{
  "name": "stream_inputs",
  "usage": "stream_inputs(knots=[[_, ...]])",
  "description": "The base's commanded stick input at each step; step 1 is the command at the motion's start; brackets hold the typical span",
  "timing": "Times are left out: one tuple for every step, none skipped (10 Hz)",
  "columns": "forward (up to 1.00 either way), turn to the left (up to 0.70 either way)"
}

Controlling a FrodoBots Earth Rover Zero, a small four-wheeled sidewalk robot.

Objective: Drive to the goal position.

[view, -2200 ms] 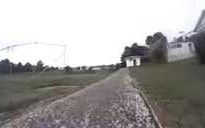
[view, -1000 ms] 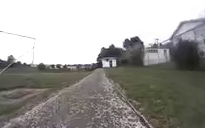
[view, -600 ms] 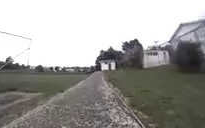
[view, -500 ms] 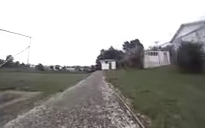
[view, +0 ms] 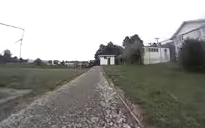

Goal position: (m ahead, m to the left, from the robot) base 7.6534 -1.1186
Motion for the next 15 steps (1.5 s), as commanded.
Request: stream_inputs(knots=[[1.00,0.11],[1.00,0.06],[1.00,0.01],[1.00,0.00],[1.00,0.00],[1.00,0.00],[1.00,0.08],[1.00,0.26],[1.00,0.27],[1.00,0.19],[1.00,0.01],[1.00,0.00],[1.00,0.00],[1.00,0.00],[1.00,0.00]])
